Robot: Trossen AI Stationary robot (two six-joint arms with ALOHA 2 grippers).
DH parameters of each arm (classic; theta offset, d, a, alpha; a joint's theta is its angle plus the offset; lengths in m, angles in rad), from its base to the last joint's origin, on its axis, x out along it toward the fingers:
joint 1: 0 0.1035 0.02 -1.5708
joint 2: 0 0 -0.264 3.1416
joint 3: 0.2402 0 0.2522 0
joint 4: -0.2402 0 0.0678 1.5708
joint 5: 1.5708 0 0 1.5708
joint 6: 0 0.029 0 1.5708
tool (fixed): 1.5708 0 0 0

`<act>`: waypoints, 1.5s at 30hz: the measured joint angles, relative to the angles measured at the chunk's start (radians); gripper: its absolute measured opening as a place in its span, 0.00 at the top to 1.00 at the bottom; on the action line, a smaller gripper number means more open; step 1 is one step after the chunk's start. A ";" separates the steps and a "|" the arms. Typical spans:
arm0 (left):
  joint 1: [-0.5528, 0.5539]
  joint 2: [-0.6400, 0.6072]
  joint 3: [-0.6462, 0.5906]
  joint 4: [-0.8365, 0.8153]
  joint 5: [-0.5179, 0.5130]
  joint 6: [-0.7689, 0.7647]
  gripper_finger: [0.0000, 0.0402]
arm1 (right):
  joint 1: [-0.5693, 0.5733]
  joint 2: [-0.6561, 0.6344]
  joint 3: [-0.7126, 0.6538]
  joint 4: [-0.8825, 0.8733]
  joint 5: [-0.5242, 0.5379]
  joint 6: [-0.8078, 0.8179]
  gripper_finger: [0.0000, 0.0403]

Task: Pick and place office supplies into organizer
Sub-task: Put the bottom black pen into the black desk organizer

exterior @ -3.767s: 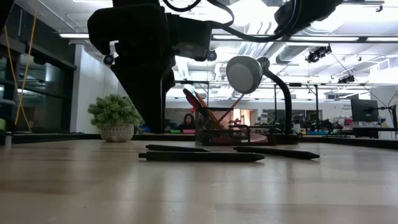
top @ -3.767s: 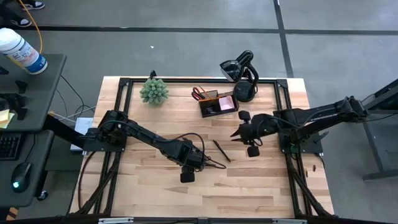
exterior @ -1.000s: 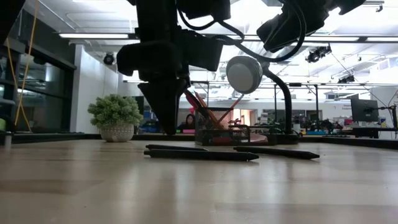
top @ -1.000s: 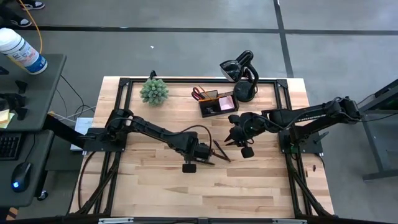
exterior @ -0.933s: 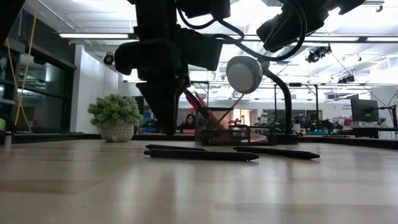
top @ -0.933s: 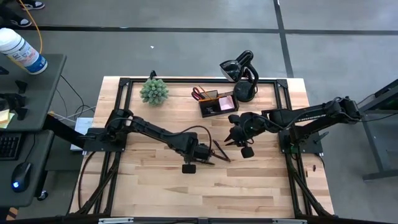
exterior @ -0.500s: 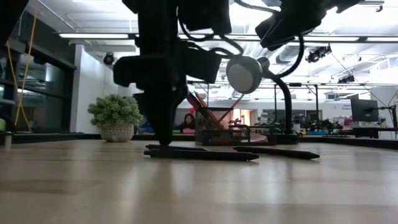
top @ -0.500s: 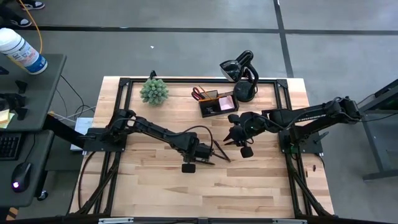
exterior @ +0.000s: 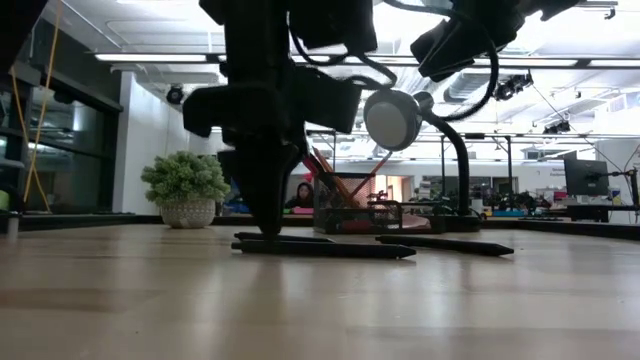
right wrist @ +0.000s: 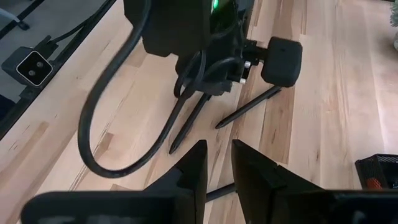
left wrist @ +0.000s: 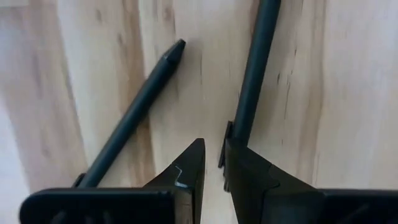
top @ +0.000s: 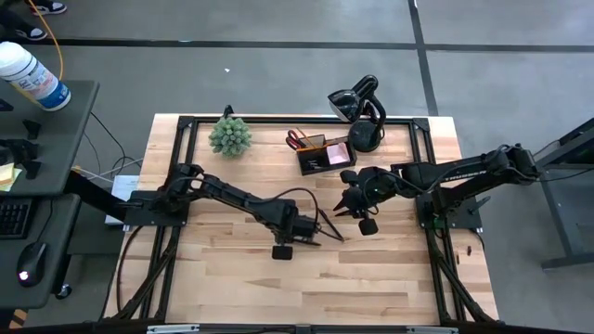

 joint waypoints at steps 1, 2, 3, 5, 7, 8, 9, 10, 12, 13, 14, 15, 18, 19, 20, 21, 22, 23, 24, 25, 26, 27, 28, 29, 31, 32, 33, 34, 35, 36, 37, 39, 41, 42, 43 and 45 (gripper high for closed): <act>0.000 0.004 -0.001 0.001 0.004 0.000 0.87 | 0.000 0.000 0.000 0.000 0.000 0.000 0.83; 0.000 0.006 -0.002 -0.002 0.011 0.000 0.87 | 0.000 0.000 0.000 0.000 0.000 0.000 0.83; 0.000 0.005 -0.002 -0.001 0.021 0.000 0.87 | 0.000 0.000 0.000 0.000 0.000 0.000 0.83; 0.000 0.003 0.000 0.007 0.031 0.000 0.87 | 0.000 0.000 0.000 0.000 0.000 0.000 0.83; 0.000 0.003 0.000 0.005 0.030 0.000 0.87 | 0.000 0.000 0.000 0.000 0.000 0.000 0.83; 0.000 0.003 0.000 0.006 0.030 0.000 0.87 | 0.000 0.000 0.000 0.000 0.000 0.000 0.83; 0.000 0.003 0.000 0.006 0.030 0.000 0.87 | 0.000 0.000 0.000 0.000 0.000 0.000 0.83; 0.000 0.003 0.000 0.006 0.030 0.000 0.87 | 0.000 0.000 0.000 0.000 0.000 0.000 0.83; 0.000 0.003 0.000 0.006 0.033 0.000 0.87 | 0.000 0.000 0.000 0.000 0.000 0.000 0.83; 0.000 0.003 0.000 0.006 0.037 0.000 0.87 | 0.000 0.000 0.000 0.000 0.000 0.000 0.83; 0.000 0.003 0.000 0.005 0.039 0.000 0.87 | 0.000 0.000 0.000 0.000 0.000 0.000 0.83; 0.000 0.003 0.000 0.005 0.043 0.000 0.87 | 0.000 0.000 0.000 0.000 0.000 0.000 0.83; -0.001 0.003 0.000 0.005 0.057 0.000 0.87 | 0.000 0.000 0.000 0.000 0.000 0.000 0.83; -0.001 0.003 0.000 0.005 0.059 0.000 0.87 | 0.000 0.000 0.000 0.000 0.000 0.000 0.83; -0.001 0.003 0.000 0.005 0.059 0.000 0.87 | 0.000 0.000 0.000 0.000 0.000 0.000 0.83; -0.001 0.003 0.000 0.005 0.059 0.000 0.87 | 0.000 0.000 0.000 0.000 0.000 0.000 0.83; -0.001 0.003 0.000 0.005 0.059 0.000 0.87 | 0.000 0.000 0.000 0.000 0.000 0.000 0.83; -0.001 0.003 0.000 0.005 0.060 0.000 0.87 | 0.000 0.000 0.000 0.000 0.000 0.000 0.83; -0.001 0.003 0.000 0.004 0.064 0.000 0.87 | 0.000 0.000 0.000 0.000 0.000 0.000 0.83; -0.001 0.003 0.000 0.004 0.072 0.000 0.87 | 0.000 0.000 0.000 0.000 0.000 0.001 0.83; -0.001 0.003 0.000 0.004 0.077 0.000 0.87 | 0.000 0.000 0.000 0.000 0.000 0.003 0.83; -0.001 0.003 0.000 0.004 0.082 0.000 0.87 | 0.000 0.000 0.000 0.000 0.000 0.004 0.83; -0.002 0.003 0.000 0.004 0.086 0.000 0.87 | 0.000 0.000 0.000 0.000 0.000 0.005 0.83; -0.003 0.003 0.000 0.004 0.086 0.000 0.87 | 0.000 0.000 0.000 0.000 0.000 0.005 0.83; -0.008 0.003 0.000 0.004 0.085 0.000 0.87 | 0.000 0.000 0.000 0.000 0.000 0.005 0.83; -0.008 0.003 0.000 0.003 0.087 0.000 0.87 | 0.000 0.000 0.000 0.000 0.000 0.006 0.83; -0.009 0.003 0.000 0.002 0.089 0.000 0.87 | 0.000 0.000 0.000 0.000 0.000 0.010 0.83; -0.011 0.003 0.000 0.002 0.093 0.000 0.87 | 0.000 0.000 0.000 0.000 0.000 0.012 0.83; -0.016 0.003 0.000 0.002 0.097 0.000 0.87 | 0.000 0.000 0.000 0.000 0.000 0.012 0.83; -0.016 0.003 0.000 0.002 0.097 0.000 0.87 | 0.000 0.000 0.000 0.000 0.000 0.012 0.83; -0.016 0.003 0.000 0.002 0.097 0.000 0.87 | 0.000 0.000 0.000 0.000 0.000 0.012 0.83; -0.016 0.003 0.000 0.002 0.101 0.000 0.87 | 0.000 0.000 0.000 0.000 0.000 0.012 0.83; -0.016 0.003 0.000 0.002 0.103 0.000 0.87 | 0.000 0.000 0.000 0.000 0.000 0.012 0.83; -0.016 0.003 0.000 0.002 0.103 0.000 0.87 | 0.000 0.000 0.000 0.000 0.000 0.012 0.83; -0.016 0.003 0.000 0.003 0.104 0.000 0.87 | 0.000 0.000 0.000 0.000 0.000 0.012 0.83; -0.016 0.003 0.000 0.005 0.103 0.000 0.87 | 0.000 0.000 0.000 0.000 0.000 0.012 0.83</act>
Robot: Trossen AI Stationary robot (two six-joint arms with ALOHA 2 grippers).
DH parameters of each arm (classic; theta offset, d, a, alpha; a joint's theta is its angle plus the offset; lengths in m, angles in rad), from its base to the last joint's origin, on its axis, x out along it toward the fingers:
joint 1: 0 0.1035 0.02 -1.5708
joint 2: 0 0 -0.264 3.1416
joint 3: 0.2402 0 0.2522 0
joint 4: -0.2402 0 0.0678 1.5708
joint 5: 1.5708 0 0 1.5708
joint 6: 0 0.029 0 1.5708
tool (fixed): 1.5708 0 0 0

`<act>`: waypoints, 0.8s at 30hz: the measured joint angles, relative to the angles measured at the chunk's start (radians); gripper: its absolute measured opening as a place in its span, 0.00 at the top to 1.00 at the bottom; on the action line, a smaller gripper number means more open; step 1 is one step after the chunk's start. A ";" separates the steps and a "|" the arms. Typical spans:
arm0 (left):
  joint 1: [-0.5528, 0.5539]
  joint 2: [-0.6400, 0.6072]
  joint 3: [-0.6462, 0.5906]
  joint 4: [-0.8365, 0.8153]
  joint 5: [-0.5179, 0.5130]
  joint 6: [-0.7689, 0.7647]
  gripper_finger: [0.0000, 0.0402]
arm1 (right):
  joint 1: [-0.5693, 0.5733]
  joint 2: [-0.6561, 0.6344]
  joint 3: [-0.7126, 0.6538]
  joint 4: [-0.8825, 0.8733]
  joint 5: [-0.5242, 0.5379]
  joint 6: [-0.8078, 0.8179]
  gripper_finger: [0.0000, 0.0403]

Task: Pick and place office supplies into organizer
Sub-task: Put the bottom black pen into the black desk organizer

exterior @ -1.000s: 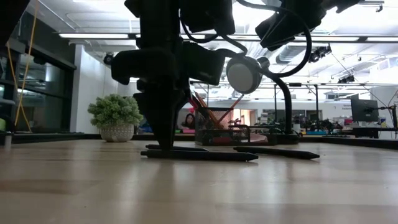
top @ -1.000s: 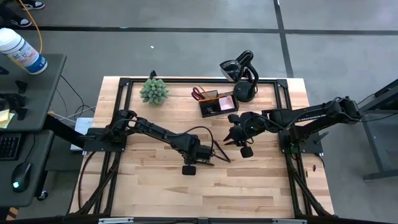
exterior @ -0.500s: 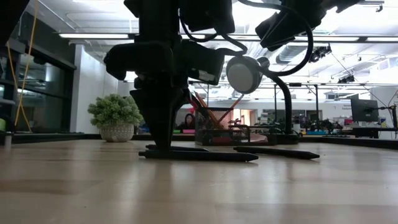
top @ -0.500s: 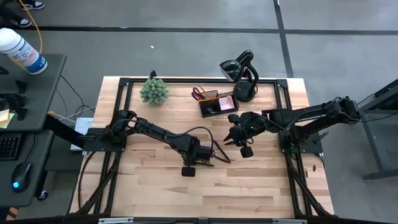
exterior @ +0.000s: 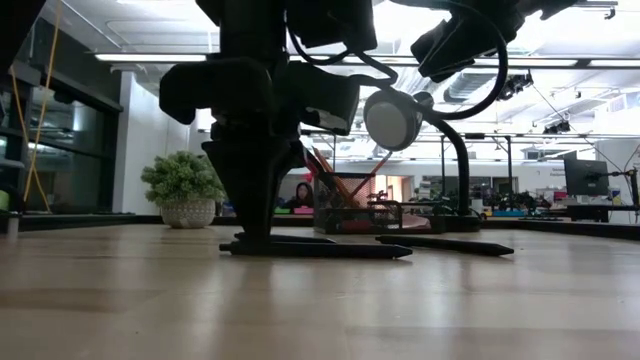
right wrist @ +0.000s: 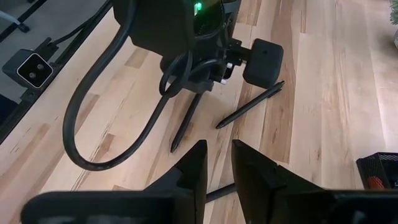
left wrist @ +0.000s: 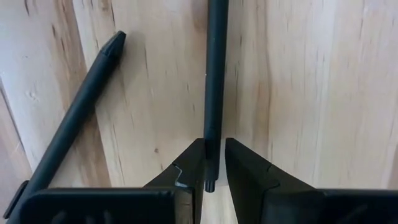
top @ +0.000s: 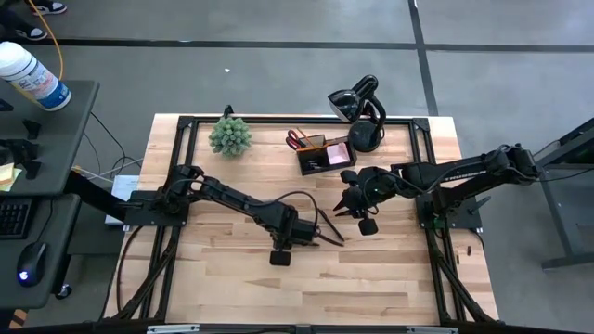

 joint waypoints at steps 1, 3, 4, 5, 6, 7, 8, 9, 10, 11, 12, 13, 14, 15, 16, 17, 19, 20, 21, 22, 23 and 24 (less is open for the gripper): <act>0.000 0.000 0.000 0.003 0.000 0.001 0.87 | 0.000 0.000 0.000 0.000 0.000 0.000 0.83; 0.000 0.000 0.000 0.006 0.000 0.006 0.87 | 0.000 0.000 0.000 0.000 0.000 0.000 0.83; 0.000 0.000 0.000 0.006 0.000 0.008 0.87 | 0.000 0.000 0.000 0.000 0.000 0.000 0.83; 0.000 0.000 0.000 0.006 0.000 0.008 0.87 | 0.000 0.000 0.000 0.000 0.000 0.000 0.83; 0.000 0.000 0.000 0.008 0.001 0.008 0.87 | 0.000 0.000 0.000 0.000 0.000 0.000 0.83; 0.000 0.000 0.000 0.010 0.001 0.008 0.87 | 0.000 0.000 0.000 0.000 0.000 0.000 0.83; 0.000 0.000 0.000 0.011 0.001 0.008 0.87 | 0.000 0.000 0.000 0.000 0.000 0.000 0.83; 0.000 0.000 0.000 0.012 0.001 0.008 0.87 | 0.000 0.000 0.000 0.000 0.000 0.000 0.83; 0.000 0.000 0.000 0.013 0.005 0.008 0.87 | 0.000 0.000 0.000 0.000 0.000 0.000 0.83; 0.000 0.000 0.000 0.014 0.011 0.008 0.87 | 0.000 0.000 0.000 0.000 0.000 0.000 0.83; 0.000 0.001 0.000 0.018 0.015 0.008 0.87 | 0.000 0.000 0.000 0.000 0.000 0.000 0.83; 0.000 0.008 0.000 0.028 0.020 0.008 0.87 | 0.000 0.000 0.000 0.000 0.000 0.000 0.83; 0.000 0.015 0.001 0.041 0.026 0.008 0.87 | 0.000 0.000 0.000 0.000 0.000 0.000 0.83; 0.000 0.020 0.000 0.042 0.035 0.009 0.87 | 0.000 0.000 0.000 0.000 0.000 0.003 0.83; 0.000 0.021 -0.002 0.037 0.039 0.010 0.87 | 0.000 0.000 0.000 0.000 0.000 0.007 0.83; 0.000 0.024 -0.001 0.040 0.042 0.009 0.87 | 0.000 0.000 0.000 0.002 0.000 0.007 0.83; 0.000 0.035 0.003 0.048 0.044 0.000 0.87 | 0.000 0.000 0.000 0.003 0.000 0.007 0.83; 0.000 0.034 0.003 0.044 0.049 0.002 0.87 | 0.000 0.000 0.000 0.003 0.000 0.007 0.83; 0.001 0.035 0.003 0.045 0.054 0.006 0.87 | 0.000 0.000 0.000 0.005 0.000 0.007 0.83; 0.001 0.035 0.003 0.045 0.059 0.008 0.87 | 0.000 0.000 0.001 0.007 0.000 0.007 0.83; 0.001 0.035 0.003 0.045 0.060 0.009 0.87 | 0.000 0.000 0.001 0.006 0.000 0.007 0.83; 0.000 0.035 0.002 0.045 0.059 0.009 0.87 | 0.000 0.000 0.001 0.007 0.000 0.007 0.83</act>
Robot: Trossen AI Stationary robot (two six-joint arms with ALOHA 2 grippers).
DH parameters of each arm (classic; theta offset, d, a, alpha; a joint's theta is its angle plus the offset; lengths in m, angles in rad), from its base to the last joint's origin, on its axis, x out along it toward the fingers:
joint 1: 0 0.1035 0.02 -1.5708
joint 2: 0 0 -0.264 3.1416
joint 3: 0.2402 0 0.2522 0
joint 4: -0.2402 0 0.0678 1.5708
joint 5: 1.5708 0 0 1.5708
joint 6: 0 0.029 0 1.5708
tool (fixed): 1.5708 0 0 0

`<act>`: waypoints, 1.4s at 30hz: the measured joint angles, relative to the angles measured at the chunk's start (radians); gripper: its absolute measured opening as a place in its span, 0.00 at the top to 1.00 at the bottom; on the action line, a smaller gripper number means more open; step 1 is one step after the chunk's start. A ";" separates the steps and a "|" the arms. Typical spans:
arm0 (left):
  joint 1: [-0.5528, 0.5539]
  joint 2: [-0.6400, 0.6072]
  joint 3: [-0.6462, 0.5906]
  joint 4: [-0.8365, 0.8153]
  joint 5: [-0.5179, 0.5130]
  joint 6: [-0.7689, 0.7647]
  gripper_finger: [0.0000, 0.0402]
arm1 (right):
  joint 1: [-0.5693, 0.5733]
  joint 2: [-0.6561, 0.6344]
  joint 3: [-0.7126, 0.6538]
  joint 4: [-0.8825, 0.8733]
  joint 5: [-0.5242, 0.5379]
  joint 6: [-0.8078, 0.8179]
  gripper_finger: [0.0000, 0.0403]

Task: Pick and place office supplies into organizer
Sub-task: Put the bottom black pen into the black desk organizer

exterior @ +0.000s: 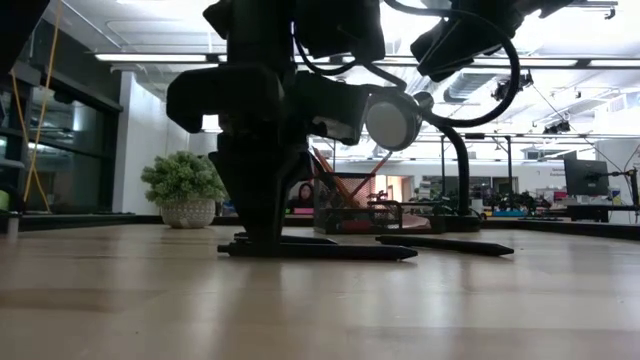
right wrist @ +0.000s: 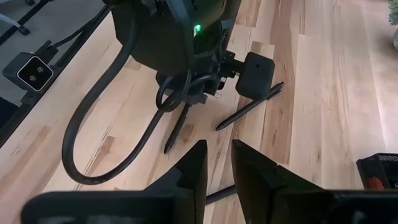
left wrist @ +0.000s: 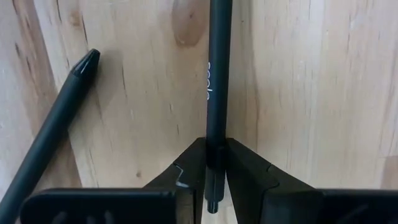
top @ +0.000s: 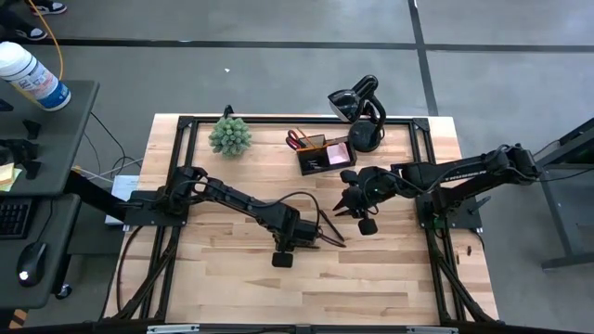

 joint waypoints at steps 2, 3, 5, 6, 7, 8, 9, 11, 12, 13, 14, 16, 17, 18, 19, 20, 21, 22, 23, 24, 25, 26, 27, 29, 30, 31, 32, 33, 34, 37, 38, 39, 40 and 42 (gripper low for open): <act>0.000 0.000 0.000 -0.001 -0.001 -0.001 0.87 | 0.000 0.000 0.000 0.001 0.000 0.000 0.83; 0.000 0.000 0.000 -0.002 -0.003 -0.001 0.87 | 0.000 0.000 0.000 0.001 0.000 0.000 0.83; 0.000 0.000 0.000 -0.003 -0.004 -0.001 0.88 | 0.000 0.000 0.000 0.001 0.000 0.000 0.83; 0.000 0.001 -0.001 -0.003 -0.005 -0.001 0.88 | 0.000 0.000 0.000 0.001 0.000 0.000 0.83; 0.000 0.001 -0.001 -0.004 -0.005 -0.001 0.89 | 0.000 0.000 0.000 0.001 0.000 0.000 0.83; 0.000 0.001 -0.001 -0.003 -0.004 -0.001 0.91 | 0.000 0.000 0.000 0.001 0.000 0.000 0.83; 0.000 0.001 0.000 -0.004 -0.002 -0.001 0.93 | 0.000 0.000 0.000 0.001 0.000 0.000 0.83; 0.000 0.000 0.000 -0.005 -0.001 -0.002 0.97 | 0.000 0.000 0.000 0.001 0.000 0.000 0.83; 0.000 0.000 0.000 -0.006 -0.001 -0.006 0.98 | 0.000 0.000 0.000 0.001 0.000 0.000 0.83; 0.000 -0.001 0.000 -0.007 -0.001 -0.010 0.98 | 0.000 0.000 0.000 0.001 0.003 0.000 0.83; 0.000 -0.002 -0.001 -0.007 -0.001 -0.013 0.97 | 0.000 0.000 0.000 0.001 0.009 0.000 0.83; 0.000 -0.003 -0.001 -0.008 0.001 -0.015 0.97 | 0.000 0.000 0.000 0.001 0.018 0.000 0.83; 0.000 -0.003 -0.001 -0.008 0.004 -0.016 0.98 | 0.000 0.000 0.000 0.001 0.024 -0.001 0.83; 0.000 -0.003 -0.001 -0.009 0.010 -0.016 0.98 | 0.000 0.000 0.000 0.001 0.029 -0.001 0.83; 0.000 -0.003 -0.001 -0.009 0.014 -0.017 0.99 | 0.000 0.000 0.000 0.001 0.036 -0.001 0.83; 0.000 -0.003 -0.001 -0.009 0.017 -0.018 0.99 | 0.000 0.000 0.000 0.001 0.040 -0.001 0.83; 0.000 -0.003 -0.001 -0.009 0.020 -0.020 0.98 | 0.000 0.000 0.000 0.001 0.043 -0.002 0.83; 0.000 -0.003 -0.001 -0.009 0.020 -0.026 0.98 | 0.000 0.000 0.000 0.001 0.045 -0.002 0.83; 0.000 -0.003 -0.001 -0.009 0.021 -0.032 0.99 | 0.000 0.000 0.000 0.001 0.045 -0.002 0.83; 0.000 -0.004 0.000 -0.010 0.021 -0.035 0.99 | 0.000 0.000 0.000 0.001 0.045 -0.001 0.83; 0.000 -0.009 0.000 -0.015 0.023 -0.036 0.99 | 0.000 0.000 0.000 0.001 0.045 -0.001 0.83; 0.000 -0.014 -0.003 -0.030 0.028 -0.038 0.99 | 0.000 0.000 0.000 0.001 0.045 -0.001 0.83; -0.001 -0.015 -0.005 -0.032 0.028 -0.039 0.99 | 0.000 0.000 0.000 0.001 0.045 -0.002 0.83; 0.000 -0.025 -0.004 -0.035 0.022 -0.040 0.99 | 0.000 -0.002 0.000 0.000 0.046 -0.003 0.83; 0.000 -0.033 -0.004 -0.048 0.016 -0.039 0.99 | 0.000 -0.003 0.000 0.000 0.051 -0.004 0.83; 0.000 -0.038 -0.002 -0.054 0.013 -0.039 0.99 | 0.000 -0.005 0.000 0.001 0.056 -0.004 0.83; 0.000 -0.038 -0.001 -0.053 0.012 -0.038 0.99 | 0.000 -0.011 0.000 -0.001 0.066 -0.004 0.83; 0.000 -0.041 -0.002 -0.065 0.009 -0.036 0.99 | 0.000 -0.016 0.000 -0.003 0.075 -0.004 0.83; -0.001 -0.045 -0.004 -0.083 0.007 -0.032 0.99 | 0.000 -0.023 0.000 -0.002 0.086 -0.006 0.83; -0.001 -0.057 0.000 -0.071 -0.007 -0.036 1.00 | -0.003 -0.052 0.000 -0.012 0.116 -0.008 0.83; 0.000 -0.067 -0.002 -0.089 -0.012 -0.035 1.00 | -0.007 -0.065 0.000 -0.012 0.126 -0.009 0.83; 0.001 -0.075 -0.002 -0.102 -0.018 -0.033 1.00 | -0.009 -0.081 0.000 -0.017 0.134 -0.008 0.83; 0.002 -0.080 0.000 -0.091 -0.024 -0.034 1.00 | -0.013 -0.096 0.000 -0.027 0.144 -0.003 0.83; 0.002 -0.098 -0.001 -0.121 -0.048 -0.034 1.00 | -0.021 -0.129 0.000 -0.043 0.163 -0.001 0.83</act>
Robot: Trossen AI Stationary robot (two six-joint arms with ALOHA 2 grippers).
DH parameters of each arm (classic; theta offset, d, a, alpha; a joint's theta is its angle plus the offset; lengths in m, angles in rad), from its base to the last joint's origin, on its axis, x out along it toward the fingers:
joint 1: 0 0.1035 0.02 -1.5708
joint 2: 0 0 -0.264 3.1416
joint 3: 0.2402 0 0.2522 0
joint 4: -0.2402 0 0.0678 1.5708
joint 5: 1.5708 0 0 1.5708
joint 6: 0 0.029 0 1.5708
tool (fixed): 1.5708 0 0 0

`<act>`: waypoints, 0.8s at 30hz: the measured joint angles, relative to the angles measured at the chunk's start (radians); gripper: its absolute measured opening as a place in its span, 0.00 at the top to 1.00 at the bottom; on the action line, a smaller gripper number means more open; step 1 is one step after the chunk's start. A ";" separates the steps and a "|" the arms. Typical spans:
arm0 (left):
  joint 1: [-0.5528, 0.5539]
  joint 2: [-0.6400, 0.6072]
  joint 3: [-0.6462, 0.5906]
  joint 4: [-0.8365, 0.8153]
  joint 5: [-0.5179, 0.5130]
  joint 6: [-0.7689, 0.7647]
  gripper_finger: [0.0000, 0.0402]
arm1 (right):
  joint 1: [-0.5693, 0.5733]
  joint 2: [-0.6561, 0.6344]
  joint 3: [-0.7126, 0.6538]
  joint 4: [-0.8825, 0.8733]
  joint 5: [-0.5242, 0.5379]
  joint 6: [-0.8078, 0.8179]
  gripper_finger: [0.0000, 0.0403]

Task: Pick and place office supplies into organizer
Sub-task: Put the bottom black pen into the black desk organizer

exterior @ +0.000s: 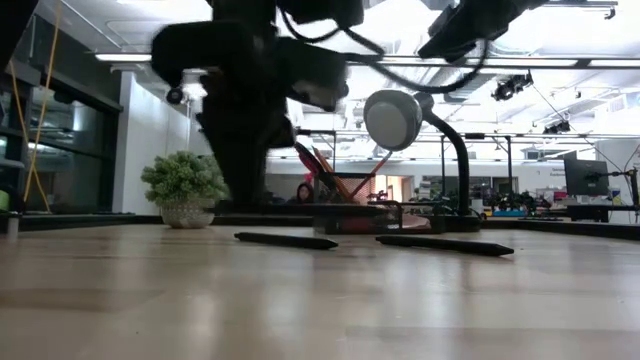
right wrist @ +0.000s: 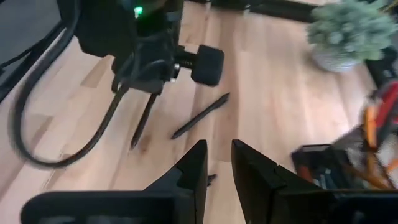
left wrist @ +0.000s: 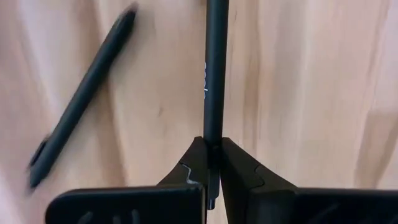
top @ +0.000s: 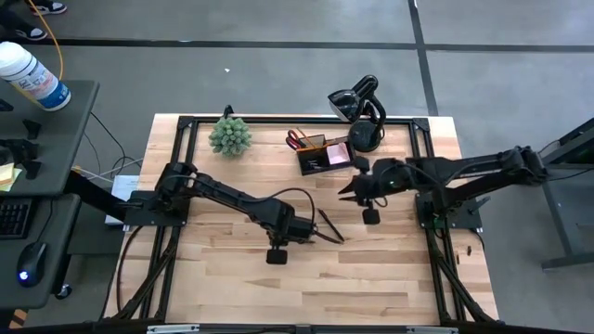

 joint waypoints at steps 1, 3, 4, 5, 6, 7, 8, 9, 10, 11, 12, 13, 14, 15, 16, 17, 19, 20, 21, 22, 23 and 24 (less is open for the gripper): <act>0.001 -0.011 -0.001 -0.018 -0.011 0.002 1.00 | -0.003 -0.019 0.000 -0.010 0.011 0.000 0.83; 0.003 -0.035 0.000 -0.016 -0.040 0.003 1.00 | -0.011 -0.059 0.000 -0.035 0.024 0.001 0.83; 0.007 -0.049 0.000 -0.040 -0.056 0.004 1.00 | -0.016 -0.077 0.000 -0.042 0.026 0.001 0.83; 0.011 -0.061 0.000 -0.055 -0.064 0.005 1.00 | -0.021 -0.100 0.000 -0.048 0.026 0.001 0.83; 0.019 -0.072 0.000 -0.052 -0.071 0.006 1.00 | -0.026 -0.119 0.000 -0.059 0.028 0.005 0.83; 0.029 -0.083 0.000 -0.062 -0.084 0.006 1.00 | -0.030 -0.133 0.000 -0.066 0.028 0.010 0.83; 0.039 -0.096 0.000 -0.078 -0.100 0.008 1.00 | -0.035 -0.149 0.000 -0.066 0.027 0.017 0.83; 0.052 -0.110 0.000 -0.091 -0.116 0.013 1.00 | -0.037 -0.167 0.000 -0.066 0.027 0.023 0.83; 0.068 -0.123 0.000 -0.086 -0.130 0.020 1.00 | -0.041 -0.181 0.000 -0.072 0.023 0.026 0.83; 0.085 -0.136 0.001 -0.083 -0.145 0.024 1.00 | -0.043 -0.191 0.000 -0.076 0.021 0.026 0.83; 0.102 -0.149 0.001 -0.091 -0.159 0.030 1.00 | -0.045 -0.203 0.000 -0.076 0.021 0.027 0.83; 0.122 -0.159 0.001 -0.099 -0.168 0.035 1.00 | -0.046 -0.213 0.000 -0.078 0.021 0.030 0.83; 0.143 -0.169 0.001 -0.097 -0.179 0.041 1.00 | -0.046 -0.219 0.000 -0.080 0.020 0.035 0.83; 0.165 -0.181 0.001 -0.101 -0.190 0.052 1.00 | -0.046 -0.223 0.000 -0.081 0.020 0.039 0.83; 0.188 -0.192 0.001 -0.110 -0.201 0.065 1.00 | -0.046 -0.226 0.000 -0.081 0.020 0.044 0.83; 0.211 -0.201 0.001 -0.109 -0.212 0.078 1.00 | -0.046 -0.226 0.000 -0.081 0.020 0.047 0.83; 0.261 -0.218 0.001 -0.107 -0.225 0.102 1.00 | -0.046 -0.224 0.000 -0.086 0.013 0.053 0.83; 0.285 -0.223 0.003 -0.113 -0.225 0.117 1.00 | -0.046 -0.221 0.000 -0.087 0.007 0.057 0.83; 0.307 -0.224 0.016 -0.124 -0.229 0.133 1.00 | -0.046 -0.218 0.000 -0.086 0.003 0.060 0.83; 0.330 -0.224 0.036 -0.135 -0.237 0.153 1.00 | -0.046 -0.216 0.000 -0.086 0.001 0.064 0.83; 0.351 -0.223 0.062 -0.157 -0.246 0.179 1.00 | -0.045 -0.214 0.000 -0.086 -0.002 0.066 0.83; 0.371 -0.224 0.091 -0.179 -0.257 0.208 1.00 | -0.045 -0.213 0.000 -0.086 -0.004 0.068 0.83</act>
